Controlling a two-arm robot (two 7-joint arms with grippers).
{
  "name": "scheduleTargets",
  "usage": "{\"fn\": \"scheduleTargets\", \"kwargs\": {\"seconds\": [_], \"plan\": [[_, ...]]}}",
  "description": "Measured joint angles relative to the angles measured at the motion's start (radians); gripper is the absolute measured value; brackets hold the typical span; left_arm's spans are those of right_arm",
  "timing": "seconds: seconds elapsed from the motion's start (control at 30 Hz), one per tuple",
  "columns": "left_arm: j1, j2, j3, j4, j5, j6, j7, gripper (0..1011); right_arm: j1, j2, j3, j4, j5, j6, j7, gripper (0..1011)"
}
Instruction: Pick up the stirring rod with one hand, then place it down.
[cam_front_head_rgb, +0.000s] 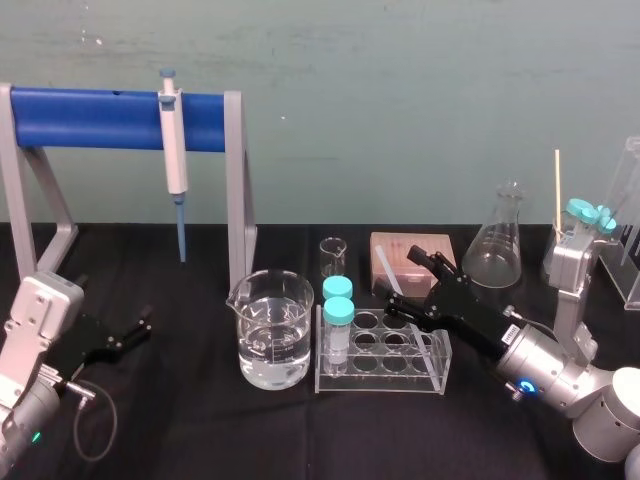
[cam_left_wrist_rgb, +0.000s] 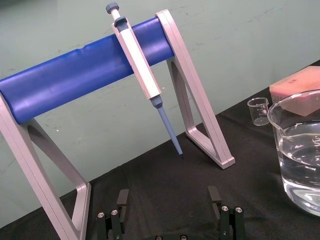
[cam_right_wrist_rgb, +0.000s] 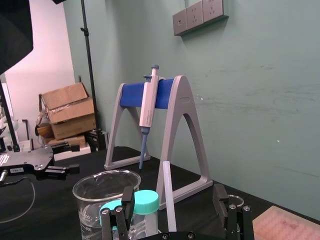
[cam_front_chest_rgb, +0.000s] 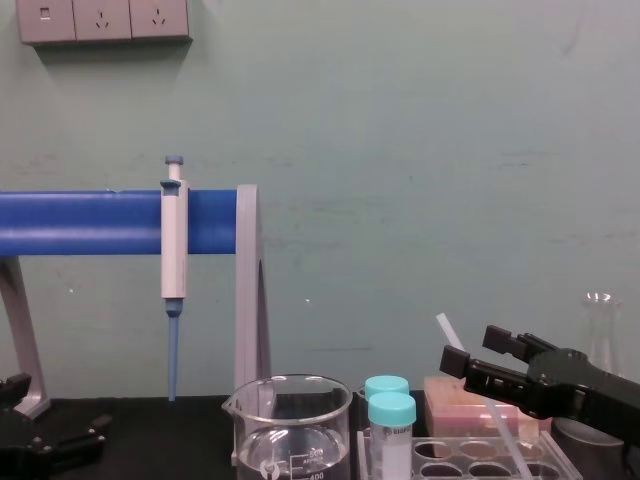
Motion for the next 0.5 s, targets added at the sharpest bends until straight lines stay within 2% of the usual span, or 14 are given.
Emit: {"fn": "scheduleTargets", "kwargs": {"seconds": [0.23,0.37,0.5], "plan": [[0.000,0.000,0.000,0.000,0.000,0.000,0.000,1000,-0.002,0.001,0.000,-0.008,-0.001,0.000,-0.002,1003],[0.000,0.000,0.000,0.000,0.000,0.000,0.000,1000,-0.016,0.006,0.006,-0.056,-0.004,-0.012,-0.025,1003],[0.000,0.000,0.000,0.000,0.000,0.000,0.000,1000,-0.036,0.012,0.018,-0.117,-0.014,-0.046,-0.063,1003]]}}
